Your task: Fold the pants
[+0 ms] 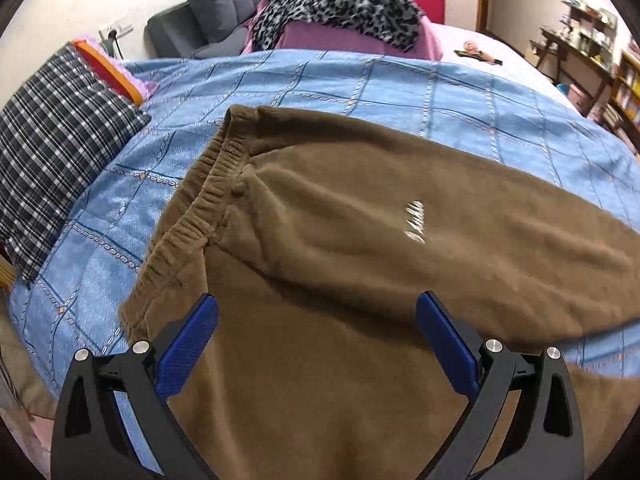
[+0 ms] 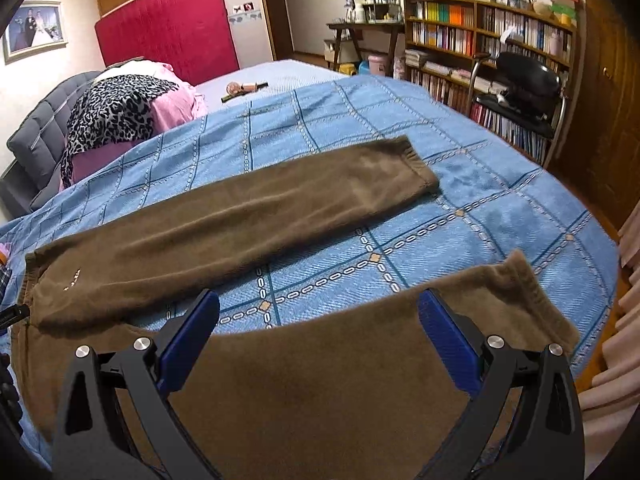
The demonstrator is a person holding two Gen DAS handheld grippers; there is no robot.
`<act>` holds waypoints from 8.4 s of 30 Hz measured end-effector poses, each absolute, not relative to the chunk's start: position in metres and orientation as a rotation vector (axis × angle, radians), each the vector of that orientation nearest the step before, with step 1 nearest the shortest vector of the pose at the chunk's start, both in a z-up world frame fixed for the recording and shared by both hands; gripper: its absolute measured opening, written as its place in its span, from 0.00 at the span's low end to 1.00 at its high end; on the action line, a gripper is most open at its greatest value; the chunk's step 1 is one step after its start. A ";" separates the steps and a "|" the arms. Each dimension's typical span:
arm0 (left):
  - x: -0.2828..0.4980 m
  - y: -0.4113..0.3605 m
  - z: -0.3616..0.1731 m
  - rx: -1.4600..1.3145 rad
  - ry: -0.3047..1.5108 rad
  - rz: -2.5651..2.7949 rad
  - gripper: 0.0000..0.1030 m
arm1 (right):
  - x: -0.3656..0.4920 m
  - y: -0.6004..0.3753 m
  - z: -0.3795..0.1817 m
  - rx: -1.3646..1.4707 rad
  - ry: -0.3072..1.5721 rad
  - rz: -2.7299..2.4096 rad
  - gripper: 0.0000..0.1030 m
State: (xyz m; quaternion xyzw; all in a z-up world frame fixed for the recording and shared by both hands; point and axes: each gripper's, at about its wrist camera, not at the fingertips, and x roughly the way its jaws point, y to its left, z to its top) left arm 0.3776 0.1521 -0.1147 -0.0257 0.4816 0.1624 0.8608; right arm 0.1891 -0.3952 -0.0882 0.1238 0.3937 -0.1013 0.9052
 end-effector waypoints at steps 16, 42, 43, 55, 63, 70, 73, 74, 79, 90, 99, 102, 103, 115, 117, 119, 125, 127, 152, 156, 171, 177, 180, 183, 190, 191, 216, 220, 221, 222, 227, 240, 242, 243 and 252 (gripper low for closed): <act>0.501 0.252 -0.121 -0.309 1.120 0.479 0.95 | 0.259 -0.387 -0.102 0.229 0.867 -0.213 0.97; 0.628 0.311 -0.170 -0.572 1.252 0.679 0.77 | 0.348 -0.422 -0.140 0.277 0.916 -0.255 0.97; 0.630 0.311 -0.173 -0.571 1.262 0.681 0.71 | 0.351 -0.423 -0.143 0.279 0.918 -0.256 0.97; 0.594 0.296 -0.145 -0.606 1.193 0.567 0.11 | 0.375 -0.491 -0.145 0.374 0.882 -0.381 0.97; 0.526 0.289 -0.109 -0.626 1.127 0.439 0.11 | 0.422 -0.552 -0.149 0.542 0.900 -0.423 0.97; 0.471 0.288 -0.092 -0.610 1.100 0.387 0.11 | 0.459 -0.590 -0.177 0.747 0.953 -0.385 0.97; 0.445 0.292 -0.094 -0.615 1.117 0.393 0.11 | 0.471 -0.598 -0.184 0.771 0.960 -0.386 0.97; 0.438 0.292 -0.095 -0.618 1.123 0.393 0.11 | 0.475 -0.600 -0.186 0.780 0.966 -0.385 0.97; 0.411 0.295 -0.095 -0.639 1.138 0.386 0.11 | 0.481 -0.610 -0.196 0.845 0.991 -0.396 0.97; 0.377 0.306 -0.090 -0.681 1.128 0.379 0.11 | 0.466 -0.622 -0.199 0.814 1.042 -0.488 0.38; 0.368 0.308 -0.066 -0.666 1.066 0.321 0.11 | 0.404 -0.632 -0.152 0.812 0.967 -0.410 0.07; 0.365 0.319 -0.065 -0.702 1.051 0.293 0.11 | 0.370 -0.631 -0.125 0.793 0.920 -0.390 0.07; 0.362 0.325 -0.063 -0.714 1.043 0.294 0.09 | 0.358 -0.630 -0.116 0.784 0.905 -0.384 0.07; 0.314 0.347 -0.046 -0.676 0.967 0.255 0.09 | 0.222 -0.613 -0.078 0.721 0.817 -0.376 0.07; 0.310 0.341 -0.055 -0.684 0.982 0.229 0.14 | 0.214 -0.611 -0.078 0.727 0.816 -0.375 0.07; 0.306 0.333 -0.065 -0.700 0.993 0.219 0.42 | 0.213 -0.609 -0.079 0.738 0.816 -0.370 0.07; 0.309 0.322 -0.095 -0.763 1.000 0.239 0.69 | 0.212 -0.604 -0.073 0.730 0.803 -0.351 0.07; 0.317 0.323 -0.106 -0.786 1.011 0.243 0.69 | 0.211 -0.603 -0.073 0.734 0.805 -0.346 0.07; 0.369 0.345 -0.080 -0.864 1.010 0.199 0.06 | 0.230 -0.619 -0.082 0.713 0.803 -0.354 0.07; 0.365 0.354 -0.048 -0.849 0.960 0.187 0.06 | 0.222 -0.625 -0.071 0.713 0.777 -0.357 0.07; 0.257 0.369 -0.081 -0.812 1.043 0.254 0.06 | 0.071 -0.612 -0.104 0.796 0.753 -0.382 0.07; 0.234 0.375 -0.114 -0.851 1.095 0.303 0.06 | 0.036 -0.611 -0.145 0.840 0.802 -0.432 0.07; 0.231 0.376 -0.120 -0.856 1.106 0.312 0.06 | 0.030 -0.609 -0.159 0.854 0.809 -0.430 0.07; 0.231 0.374 -0.123 -0.843 1.115 0.317 0.06 | 0.029 -0.608 -0.164 0.870 0.778 -0.383 0.10; 0.239 0.373 -0.124 -0.843 1.116 0.333 0.06 | 0.044 -0.625 -0.167 0.902 0.689 -0.352 0.56; 0.240 0.373 -0.123 -0.845 1.114 0.336 0.06 | 0.047 -0.625 -0.167 0.895 0.692 -0.348 0.55; 0.232 0.333 -0.119 -0.374 1.206 0.404 0.40 | 0.024 -0.627 -0.146 0.624 0.694 -0.588 0.58; 0.224 0.328 -0.104 -0.340 1.189 0.441 0.40 | 0.019 -0.631 -0.134 0.619 0.663 -0.609 0.58; 0.222 0.324 -0.098 -0.331 1.179 0.451 0.40 | 0.021 -0.629 -0.131 0.610 0.657 -0.601 0.58; 0.222 0.319 -0.094 -0.318 1.171 0.452 0.40 | 0.026 -0.626 -0.128 0.597 0.652 -0.586 0.58; 0.240 0.250 -0.072 -0.168 1.097 0.368 0.40 | 0.065 -0.603 -0.112 0.485 0.648 -0.495 0.58; 0.275 0.031 -0.119 -0.019 1.119 -0.245 0.40 | 0.164 -0.596 -0.161 0.278 0.872 -0.446 0.55; 0.272 0.003 -0.132 0.009 1.130 -0.315 0.40 | 0.172 -0.599 -0.168 0.256 0.866 -0.449 0.55; 0.270 -0.006 -0.139 0.027 1.139 -0.342 0.40 | 0.174 -0.600 -0.171 0.245 0.863 -0.454 0.55; 0.243 -0.024 -0.176 0.117 1.188 -0.403 0.40 | 0.187 -0.611 -0.197 0.248 0.852 -0.479 0.55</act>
